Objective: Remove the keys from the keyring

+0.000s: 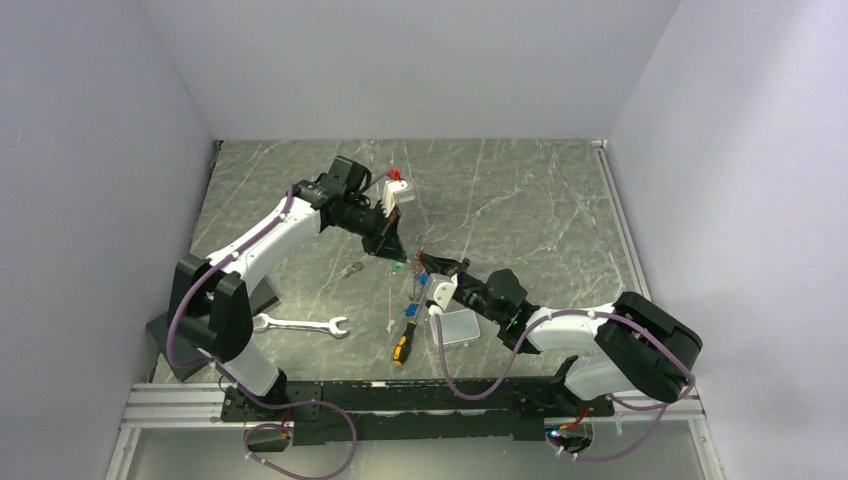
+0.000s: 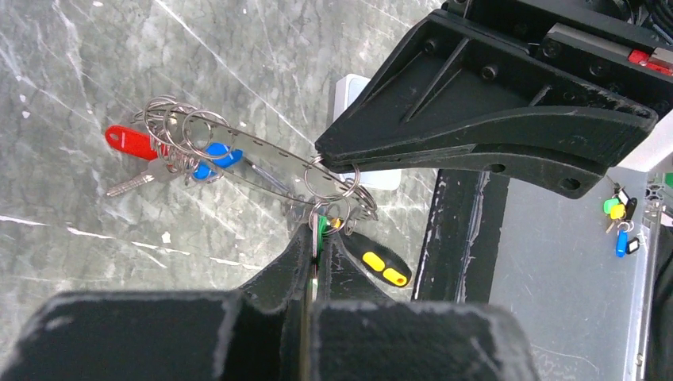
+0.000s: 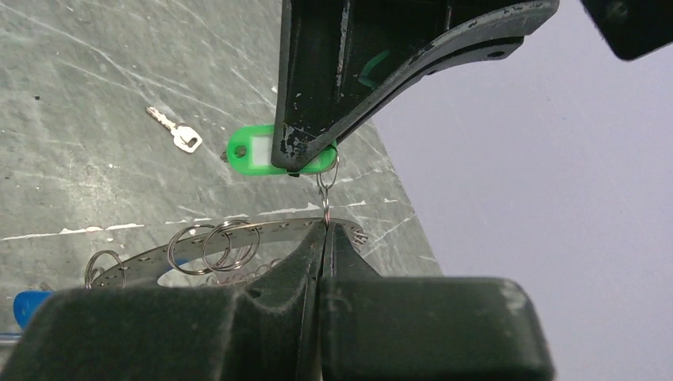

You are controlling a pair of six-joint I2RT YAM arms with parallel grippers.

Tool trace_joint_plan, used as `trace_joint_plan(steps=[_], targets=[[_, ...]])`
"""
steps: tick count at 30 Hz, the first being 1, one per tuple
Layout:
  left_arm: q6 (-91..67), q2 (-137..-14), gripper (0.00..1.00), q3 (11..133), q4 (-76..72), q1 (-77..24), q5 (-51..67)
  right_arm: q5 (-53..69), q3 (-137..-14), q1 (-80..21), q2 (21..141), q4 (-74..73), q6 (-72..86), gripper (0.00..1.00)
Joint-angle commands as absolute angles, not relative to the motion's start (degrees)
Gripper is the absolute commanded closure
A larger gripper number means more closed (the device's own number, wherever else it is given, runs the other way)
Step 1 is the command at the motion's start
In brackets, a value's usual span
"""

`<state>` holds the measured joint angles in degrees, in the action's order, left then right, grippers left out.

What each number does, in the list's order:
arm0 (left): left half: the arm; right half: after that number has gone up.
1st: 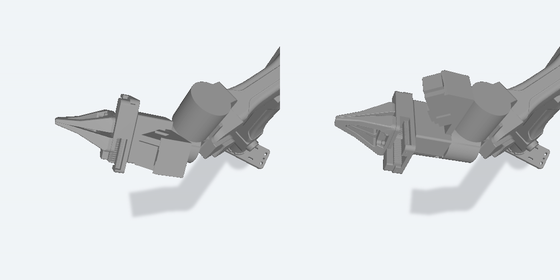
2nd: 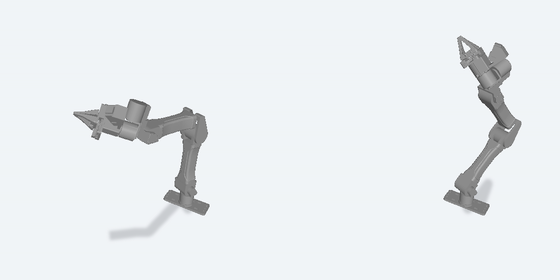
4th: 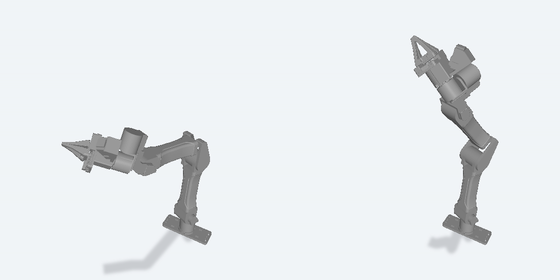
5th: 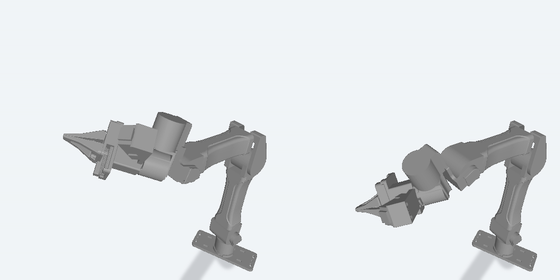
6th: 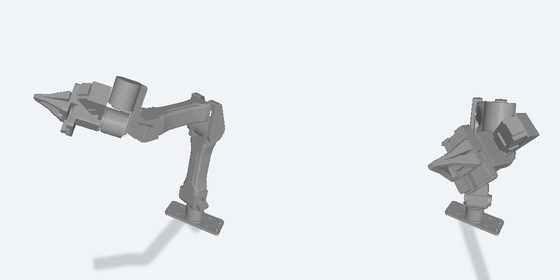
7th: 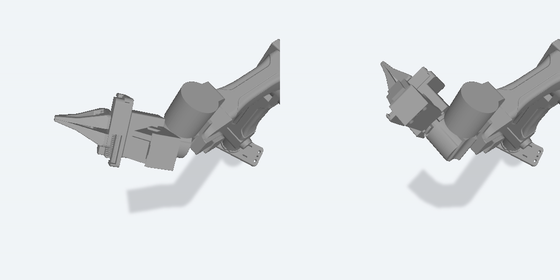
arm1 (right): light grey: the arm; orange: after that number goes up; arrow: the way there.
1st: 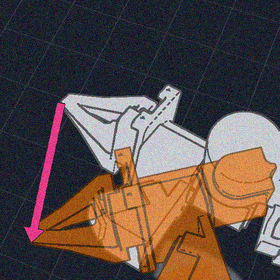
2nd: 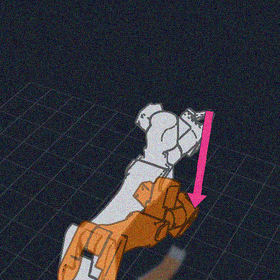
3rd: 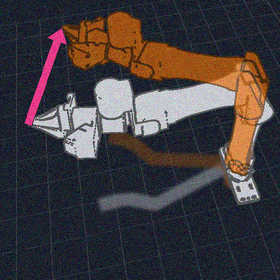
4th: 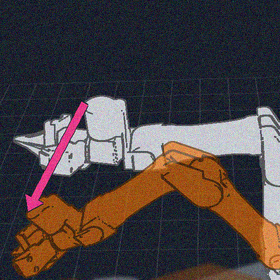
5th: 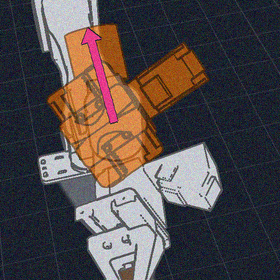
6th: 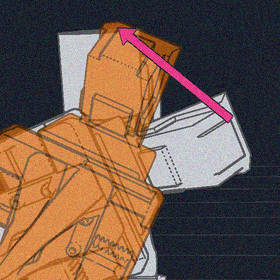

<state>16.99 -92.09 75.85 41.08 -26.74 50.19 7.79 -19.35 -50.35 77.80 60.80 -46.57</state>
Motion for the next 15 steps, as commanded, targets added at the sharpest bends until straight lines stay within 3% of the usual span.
trace_joint_plan(steps=[1, 15], targets=[[17.60, -92.63, 1.00, 77.86, 43.01, -26.37, 51.51, 10.18, -17.30, -50.19, 76.43, 65.98, -49.64, 1.00], [17.53, -93.29, 1.00, 77.95, 42.63, -26.52, 51.97, 13.71, -15.32, -50.19, 75.85, 68.24, -52.45, 1.00]])
